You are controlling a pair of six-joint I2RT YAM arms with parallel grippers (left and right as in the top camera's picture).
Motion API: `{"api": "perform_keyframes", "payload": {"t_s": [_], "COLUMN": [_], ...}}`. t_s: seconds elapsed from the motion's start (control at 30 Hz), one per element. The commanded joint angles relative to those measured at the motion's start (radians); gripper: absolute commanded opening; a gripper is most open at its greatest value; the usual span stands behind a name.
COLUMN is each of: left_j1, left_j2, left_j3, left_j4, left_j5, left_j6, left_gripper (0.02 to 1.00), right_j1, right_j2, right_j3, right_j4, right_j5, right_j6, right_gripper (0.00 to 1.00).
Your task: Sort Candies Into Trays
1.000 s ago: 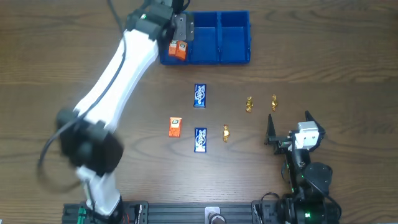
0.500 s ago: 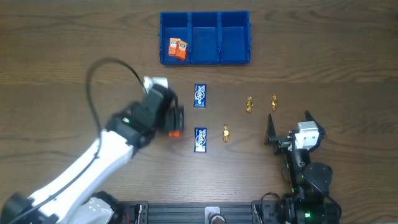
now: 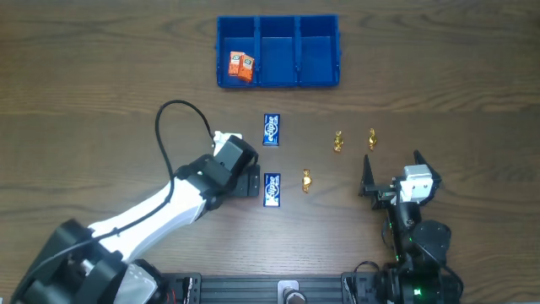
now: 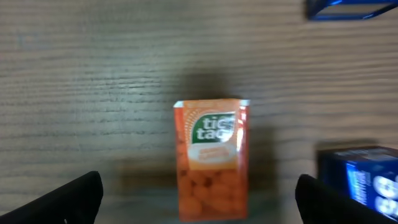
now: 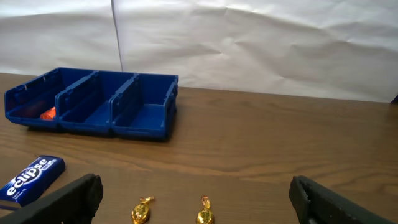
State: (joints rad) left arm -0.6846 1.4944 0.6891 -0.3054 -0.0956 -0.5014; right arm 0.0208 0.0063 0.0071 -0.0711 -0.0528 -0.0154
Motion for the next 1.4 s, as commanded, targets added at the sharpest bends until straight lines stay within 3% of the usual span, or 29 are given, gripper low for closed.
{"api": "perform_keyframes", "payload": {"t_s": [0.03,0.17,0.3,0.53,0.8,1.2,1.4], "left_j1": [-0.011,-0.011,-0.011,-0.011,-0.011,-0.011,-0.011], "left_j2": [0.055,0.089,0.111,0.138,0.142,0.153,0.153], "left_j3": [0.072,0.092,0.095,0.096,0.096,0.096,0.096], "left_j4": [-0.006,-0.008,-0.008,-0.007,-0.007,0.000,0.006], "left_j5": [-0.055,-0.054,-0.054,-0.053,-0.053,-0.052,-0.049], "left_j6": [-0.016,-0.023,-0.036,-0.053,-0.057,-0.057,-0.063], "left_gripper": [1.000,0.996,0.915,0.869,0.647,0.533,0.417], "right_j1": [-0.005,-0.005,-0.005,-0.005,-0.005,-0.005,-0.005], "right_j2": [-0.002,-0.002,-0.002,-0.002,-0.002,-0.002,-0.002], "right_j3": [0.001,0.001,0.001,0.001,0.001,0.001,0.001], "right_j4": [-0.011,-0.011,-0.011,-0.011,-0.011,-0.011,-0.011], "right_j5": [0.000,-0.001,0.000,0.000,0.000,0.000,0.000], "right_j6": [-0.013,-0.013,-0.013,-0.013,-0.013,-0.013,-0.013], "right_gripper": [0.998,0.998,0.998,0.998,0.998,0.998,0.998]}}
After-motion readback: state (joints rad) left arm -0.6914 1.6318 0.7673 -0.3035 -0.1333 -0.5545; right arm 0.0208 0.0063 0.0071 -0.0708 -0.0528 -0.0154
